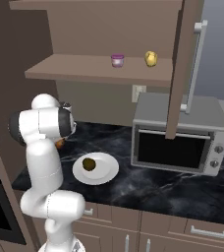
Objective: Pick the avocado and bread from the counter and place them on the plate. Then pick the jam from the cabinet and place it next to the plate. Lastly close the cabinet door.
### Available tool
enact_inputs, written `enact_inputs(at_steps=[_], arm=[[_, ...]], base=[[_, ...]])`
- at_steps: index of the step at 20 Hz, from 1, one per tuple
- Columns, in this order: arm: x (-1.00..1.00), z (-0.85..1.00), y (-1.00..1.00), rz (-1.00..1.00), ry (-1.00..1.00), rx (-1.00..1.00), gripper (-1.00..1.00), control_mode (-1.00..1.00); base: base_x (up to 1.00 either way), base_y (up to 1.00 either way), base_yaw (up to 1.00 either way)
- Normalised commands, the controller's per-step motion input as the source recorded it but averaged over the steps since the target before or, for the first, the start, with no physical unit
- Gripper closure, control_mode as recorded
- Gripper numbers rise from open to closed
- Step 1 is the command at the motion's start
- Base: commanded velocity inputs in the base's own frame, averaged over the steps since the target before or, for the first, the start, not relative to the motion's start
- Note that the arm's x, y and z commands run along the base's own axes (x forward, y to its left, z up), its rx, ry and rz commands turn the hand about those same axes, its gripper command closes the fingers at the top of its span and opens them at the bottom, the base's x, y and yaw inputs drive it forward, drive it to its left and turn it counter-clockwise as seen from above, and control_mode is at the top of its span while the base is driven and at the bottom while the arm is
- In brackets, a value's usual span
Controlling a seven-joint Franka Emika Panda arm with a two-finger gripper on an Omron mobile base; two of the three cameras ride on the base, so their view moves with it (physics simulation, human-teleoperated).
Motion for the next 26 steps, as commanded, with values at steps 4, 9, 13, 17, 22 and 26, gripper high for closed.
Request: enact_inputs(at_steps=[4,9,13,17,22,26], arm=[[0.0,-0.34,0.17,0.0,0.0,0.0,1.0,-1.0],[0.0,-0.18,0.02,0.0,0.0,0.01,1.0,-1.0],[0.0,0.09,-0.21,0.0,0.0,0.03,1.0,-1.0],[0.0,0.26,-0.49,0.0,0.0,0.0,1.0,-1.0],[-0.07,0.35,-0.65,0.0,0.0,0.0,1.0,-1.0],[-0.18,0.34,-0.67,0.0,0.0,0.0,1.0,-1.0]], base=[[0.0,0.0,0.0],[0.0,0.0,0.0],[0.0,0.0,0.0],[0.0,0.0,0.0],[0.0,0.0,0.0],[0.0,0.0,0.0]])
